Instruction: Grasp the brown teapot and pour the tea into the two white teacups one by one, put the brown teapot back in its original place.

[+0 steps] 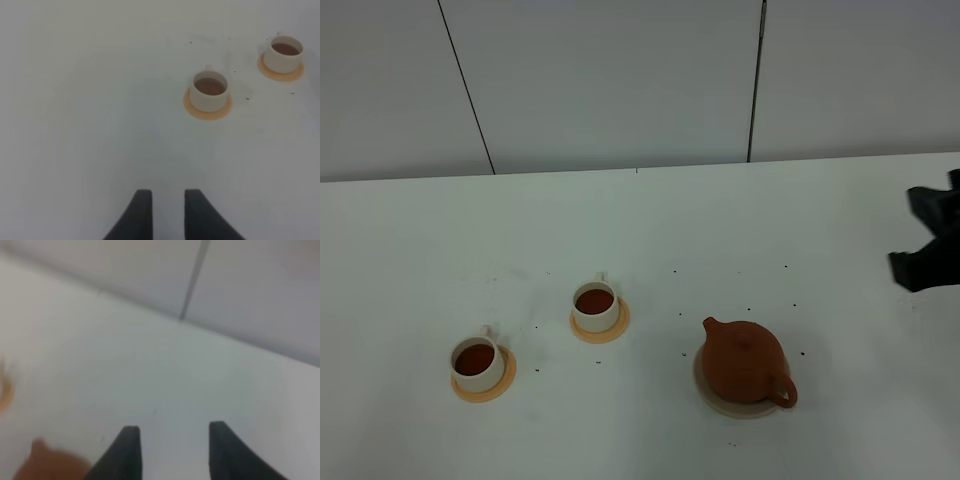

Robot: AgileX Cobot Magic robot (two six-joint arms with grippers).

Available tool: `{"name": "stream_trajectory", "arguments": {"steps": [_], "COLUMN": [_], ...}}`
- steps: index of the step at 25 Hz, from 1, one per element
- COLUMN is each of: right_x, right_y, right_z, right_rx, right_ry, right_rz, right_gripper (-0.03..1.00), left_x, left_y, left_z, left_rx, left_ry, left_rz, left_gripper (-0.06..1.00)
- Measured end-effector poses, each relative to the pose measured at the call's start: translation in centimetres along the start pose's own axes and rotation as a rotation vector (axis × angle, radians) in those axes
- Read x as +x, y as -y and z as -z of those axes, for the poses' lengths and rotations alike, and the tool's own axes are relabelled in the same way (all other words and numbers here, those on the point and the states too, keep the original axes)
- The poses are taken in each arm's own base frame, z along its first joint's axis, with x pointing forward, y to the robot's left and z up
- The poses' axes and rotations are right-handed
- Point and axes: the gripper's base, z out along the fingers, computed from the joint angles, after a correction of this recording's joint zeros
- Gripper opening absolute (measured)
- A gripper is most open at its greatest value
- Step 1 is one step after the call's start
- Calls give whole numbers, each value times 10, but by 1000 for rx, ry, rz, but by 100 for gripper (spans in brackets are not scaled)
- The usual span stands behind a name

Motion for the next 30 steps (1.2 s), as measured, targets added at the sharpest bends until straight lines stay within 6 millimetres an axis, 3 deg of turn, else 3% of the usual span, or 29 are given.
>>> {"name": "stream_trajectory", "arguments": {"steps": [7,10,14,23,30], "right_x": [13,24,48,94,113], "right_y": [46,54,58,58,62], "right_z": [93,133,168,226,239], "right_rx": [261,362,445,535,525], "right_ry": [141,184,140,128,95], "right_rz": [-135,-158,-219,-282,-287], "right_gripper": [24,23,23,23,23], "left_x": [0,0,0,0,0], "left_y": [0,0,0,0,0], "left_z": [0,0,0,0,0], "left_rx": [0,0,0,0,0], "left_ry": [0,0,0,0,0], "left_rz": [0,0,0,0,0], "left_gripper": [23,23,23,23,23]}}
